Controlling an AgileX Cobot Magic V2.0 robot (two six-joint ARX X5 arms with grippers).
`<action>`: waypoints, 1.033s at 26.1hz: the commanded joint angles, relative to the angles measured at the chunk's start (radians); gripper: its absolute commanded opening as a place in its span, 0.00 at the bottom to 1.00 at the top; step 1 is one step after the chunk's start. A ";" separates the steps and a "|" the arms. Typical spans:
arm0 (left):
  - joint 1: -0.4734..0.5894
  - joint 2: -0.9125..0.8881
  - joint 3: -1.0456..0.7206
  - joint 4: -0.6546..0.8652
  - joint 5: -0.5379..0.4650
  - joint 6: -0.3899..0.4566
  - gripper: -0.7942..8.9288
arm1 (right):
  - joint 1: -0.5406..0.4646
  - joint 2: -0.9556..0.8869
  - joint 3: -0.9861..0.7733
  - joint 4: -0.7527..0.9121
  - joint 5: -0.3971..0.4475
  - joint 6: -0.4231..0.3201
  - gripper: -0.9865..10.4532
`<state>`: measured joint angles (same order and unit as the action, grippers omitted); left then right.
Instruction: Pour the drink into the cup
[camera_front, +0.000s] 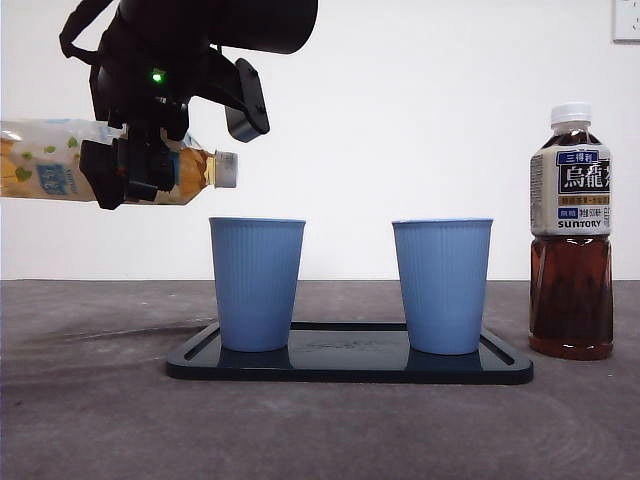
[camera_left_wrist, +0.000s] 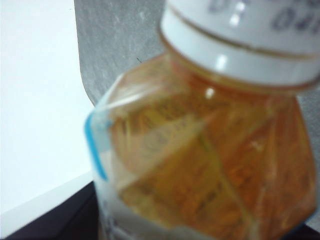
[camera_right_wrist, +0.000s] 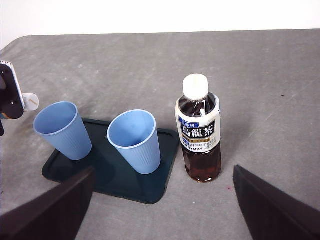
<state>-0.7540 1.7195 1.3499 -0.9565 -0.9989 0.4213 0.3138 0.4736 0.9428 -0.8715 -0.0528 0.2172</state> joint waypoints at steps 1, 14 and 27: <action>-0.013 0.003 0.034 0.006 -0.037 0.008 0.33 | 0.005 0.006 0.011 0.003 0.001 0.007 0.47; -0.028 0.003 0.034 0.002 -0.044 0.008 0.33 | 0.005 0.006 0.011 0.003 0.000 0.006 0.47; -0.029 -0.030 0.034 -0.026 -0.051 -0.137 0.33 | 0.005 0.006 0.011 0.002 -0.003 0.007 0.47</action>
<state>-0.7712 1.7092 1.3502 -0.9833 -1.0145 0.3397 0.3138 0.4736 0.9428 -0.8749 -0.0532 0.2172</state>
